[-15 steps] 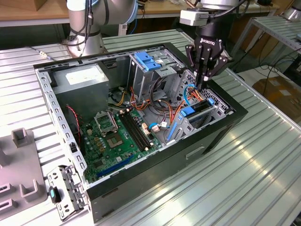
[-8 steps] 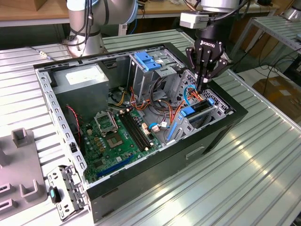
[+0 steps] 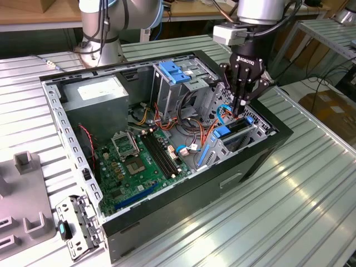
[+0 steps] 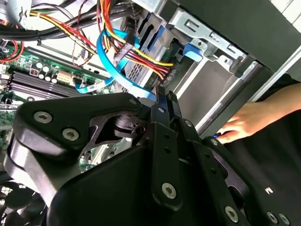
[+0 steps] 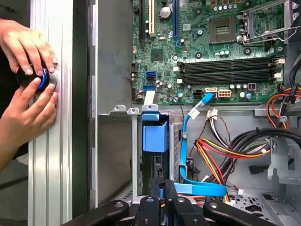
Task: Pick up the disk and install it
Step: 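Insert the second disk wire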
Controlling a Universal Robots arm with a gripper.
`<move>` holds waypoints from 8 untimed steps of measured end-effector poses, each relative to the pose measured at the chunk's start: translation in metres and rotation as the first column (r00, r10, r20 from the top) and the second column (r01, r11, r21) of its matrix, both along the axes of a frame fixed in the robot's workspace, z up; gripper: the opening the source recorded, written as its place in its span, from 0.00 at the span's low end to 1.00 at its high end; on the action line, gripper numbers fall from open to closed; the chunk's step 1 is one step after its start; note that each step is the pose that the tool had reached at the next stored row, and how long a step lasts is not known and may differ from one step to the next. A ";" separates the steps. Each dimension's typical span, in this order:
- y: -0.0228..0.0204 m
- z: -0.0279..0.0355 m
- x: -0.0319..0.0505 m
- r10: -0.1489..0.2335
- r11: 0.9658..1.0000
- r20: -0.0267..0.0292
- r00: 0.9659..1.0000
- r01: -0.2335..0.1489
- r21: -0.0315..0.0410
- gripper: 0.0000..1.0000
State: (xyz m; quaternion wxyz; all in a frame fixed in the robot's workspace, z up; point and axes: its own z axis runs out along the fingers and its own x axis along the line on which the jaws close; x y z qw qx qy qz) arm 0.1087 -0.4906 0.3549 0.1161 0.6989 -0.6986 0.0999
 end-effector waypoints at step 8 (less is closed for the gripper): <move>-0.0193 -0.0043 -0.0047 0.002 0.997 0.014 1.000 -0.003 0.075 0.16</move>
